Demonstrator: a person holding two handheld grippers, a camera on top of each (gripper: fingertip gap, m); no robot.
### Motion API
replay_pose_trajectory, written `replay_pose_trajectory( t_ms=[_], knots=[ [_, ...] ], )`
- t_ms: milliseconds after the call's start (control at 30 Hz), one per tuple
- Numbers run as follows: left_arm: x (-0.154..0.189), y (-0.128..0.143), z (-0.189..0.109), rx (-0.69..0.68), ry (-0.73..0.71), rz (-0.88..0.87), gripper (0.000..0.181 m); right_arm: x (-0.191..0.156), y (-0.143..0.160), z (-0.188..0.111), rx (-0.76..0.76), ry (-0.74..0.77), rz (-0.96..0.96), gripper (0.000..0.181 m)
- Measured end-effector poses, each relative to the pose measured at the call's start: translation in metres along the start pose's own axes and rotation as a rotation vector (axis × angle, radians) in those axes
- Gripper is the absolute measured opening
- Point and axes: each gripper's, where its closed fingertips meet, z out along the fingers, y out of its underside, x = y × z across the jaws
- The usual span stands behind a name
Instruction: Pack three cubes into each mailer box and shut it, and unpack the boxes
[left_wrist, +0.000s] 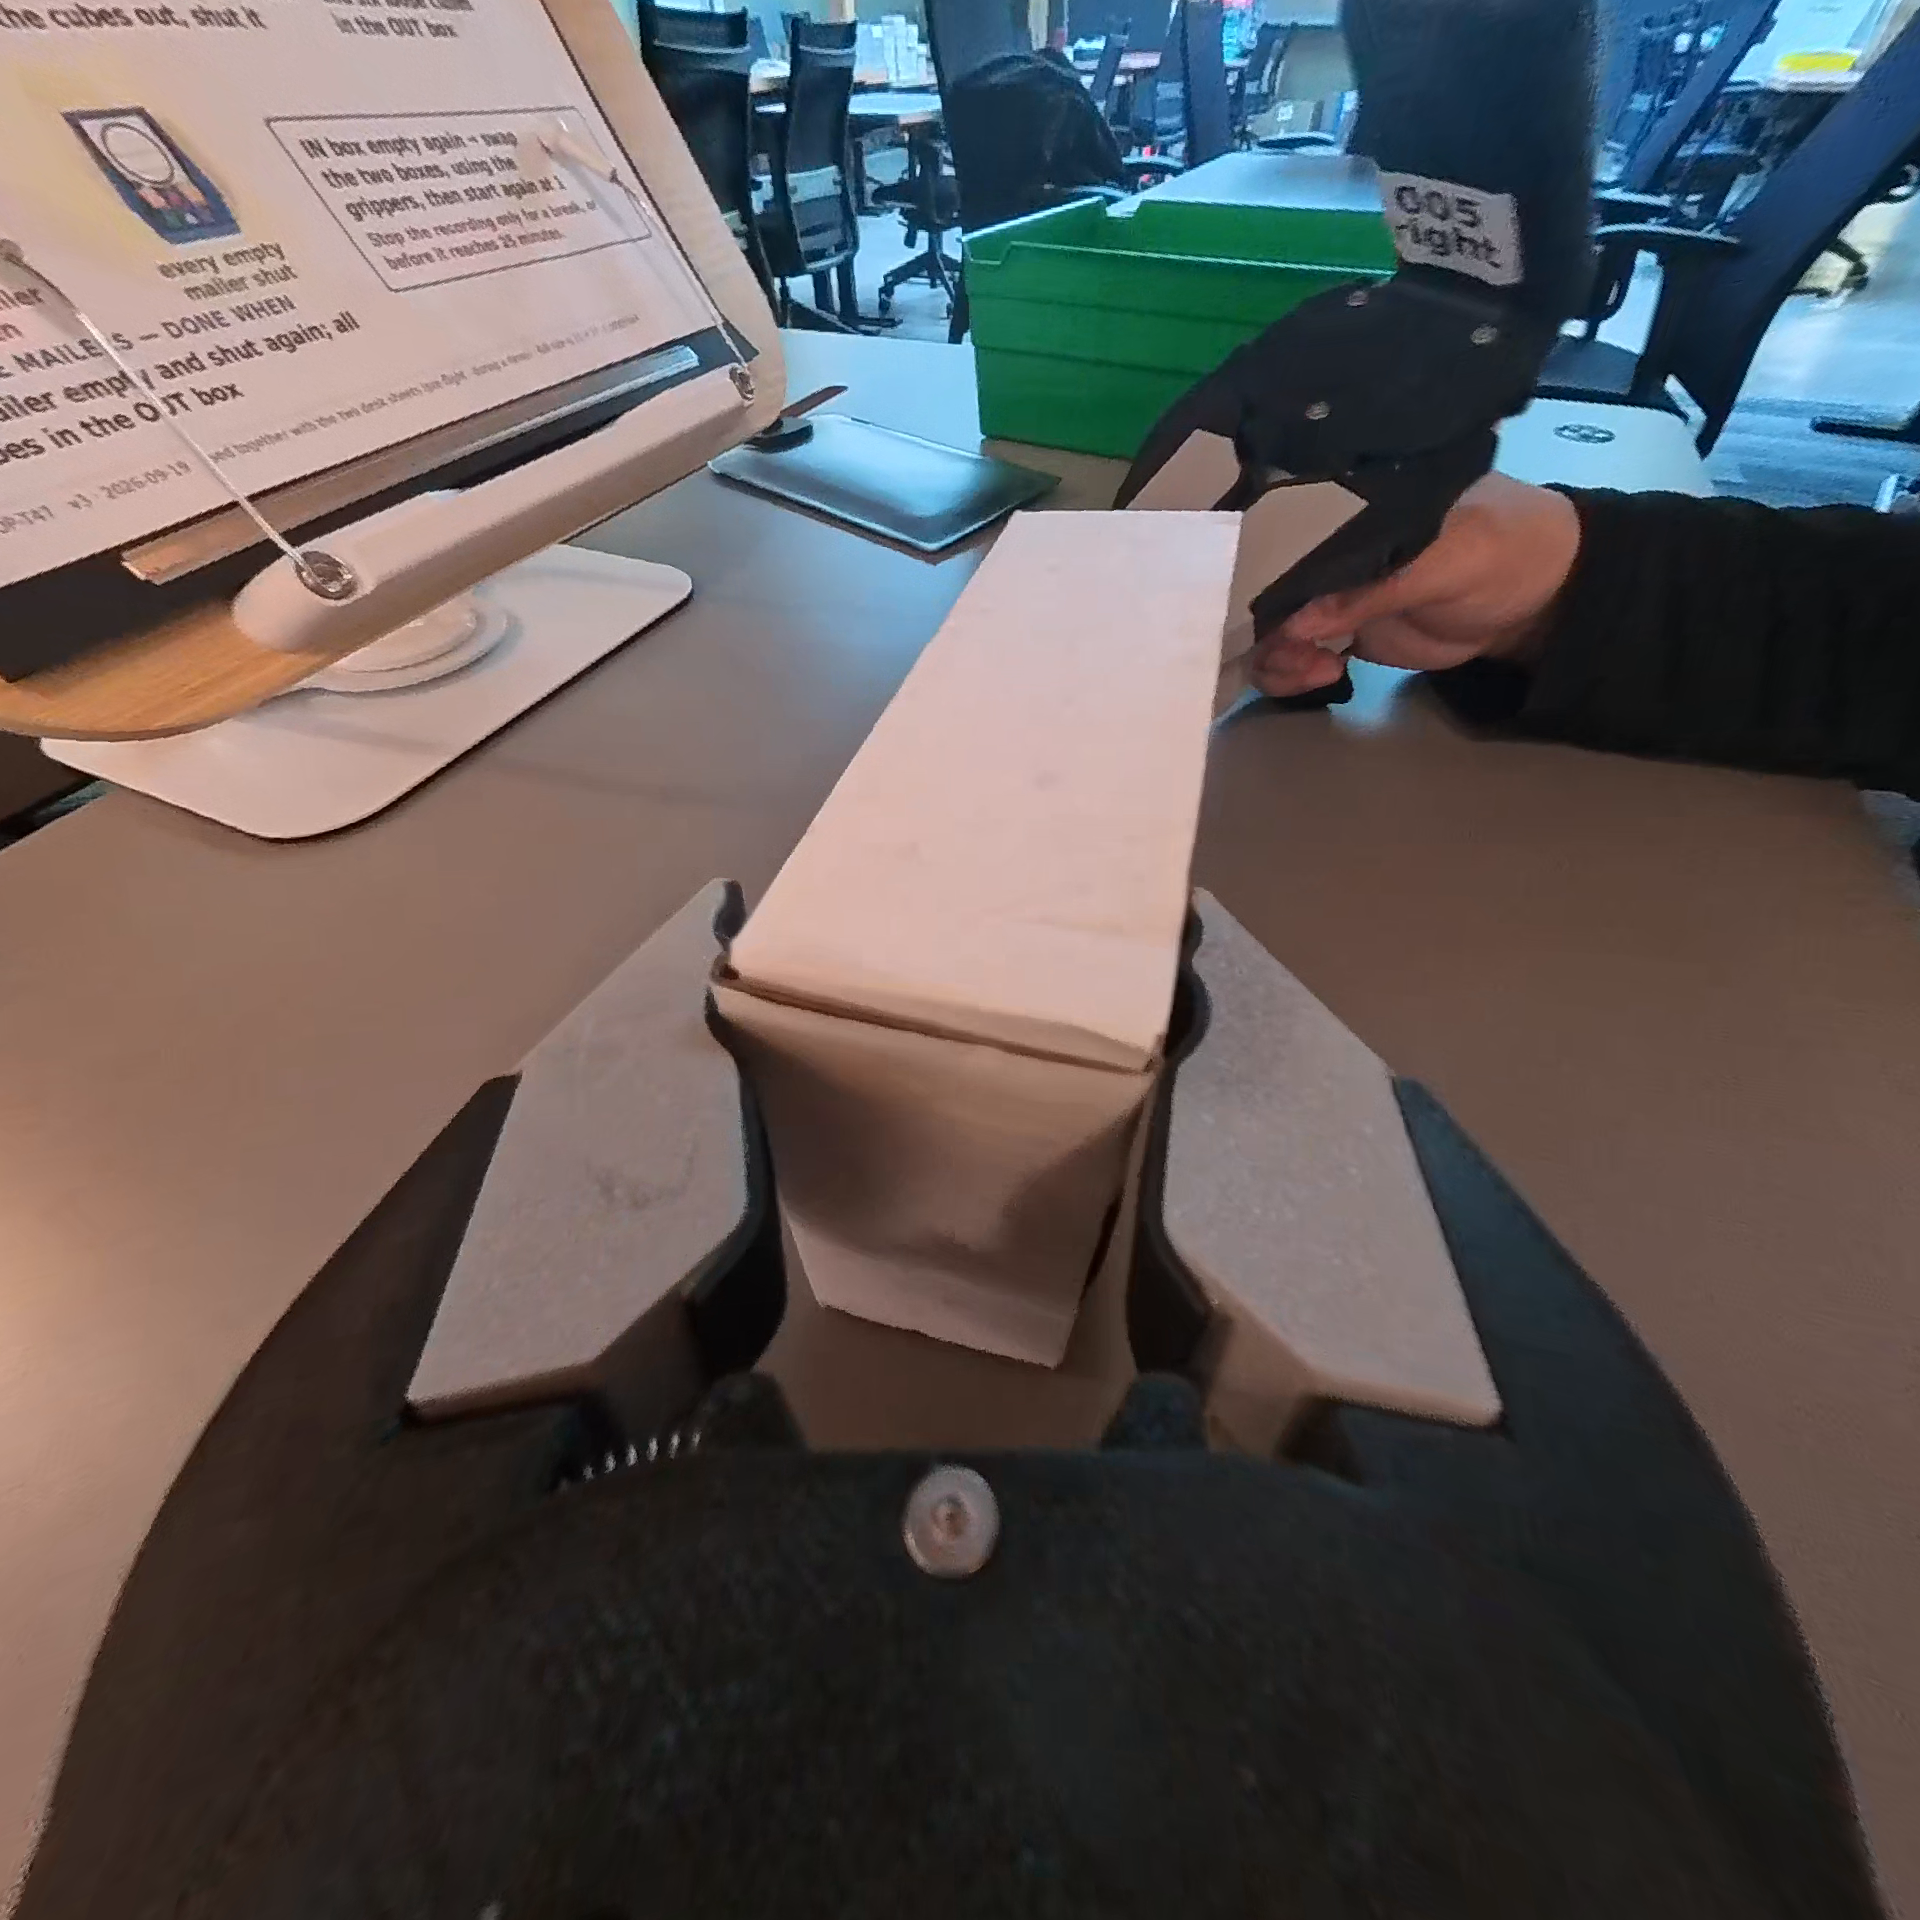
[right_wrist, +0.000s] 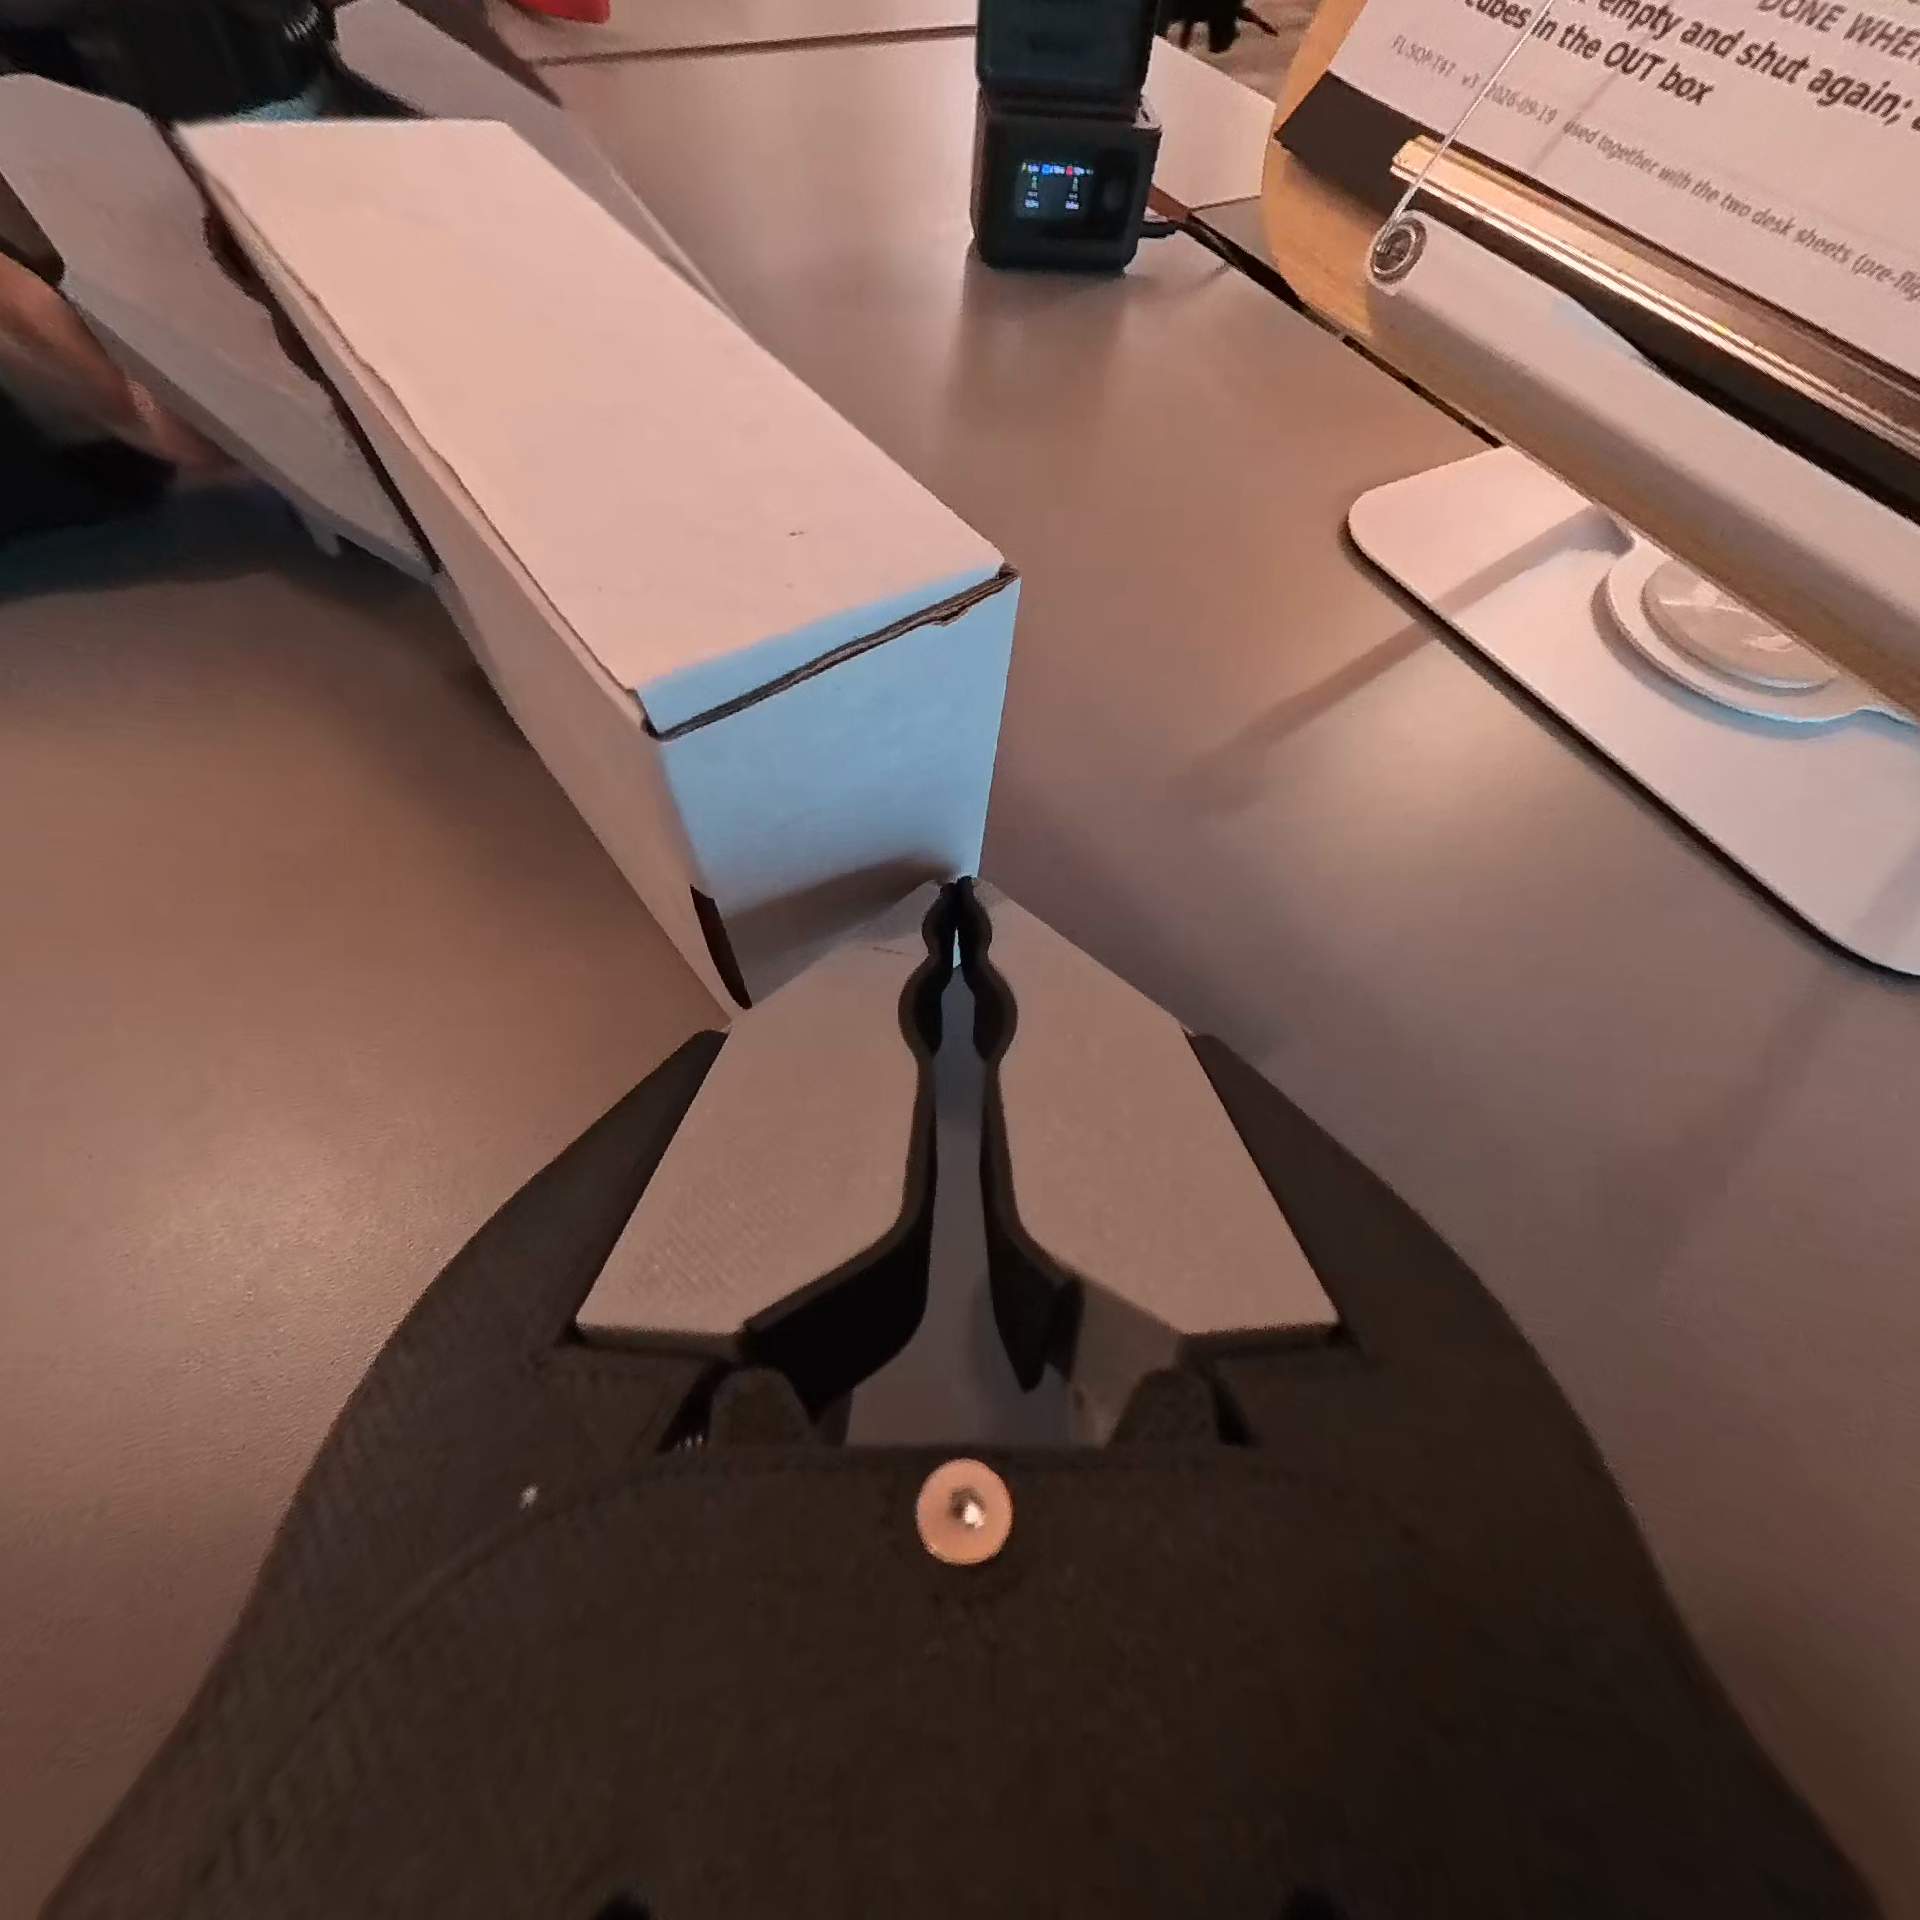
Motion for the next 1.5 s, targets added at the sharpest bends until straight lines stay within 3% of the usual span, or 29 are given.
replay_pose_trajectory(
  t_ms=[600, 1500],
  knots=[
    [0.011, 0.000, -0.001, 0.001, 0.068, 0.023, 0.078, 0.024, -0.005, -0.011, 0.073, 0.032, 0.144, 0.002],
    [0.011, 0.001, -0.001, -0.003, 0.069, 0.015, 0.079, 0.021, -0.002, -0.009, 0.051, 0.036, 0.119, 0.000]
  ],
)
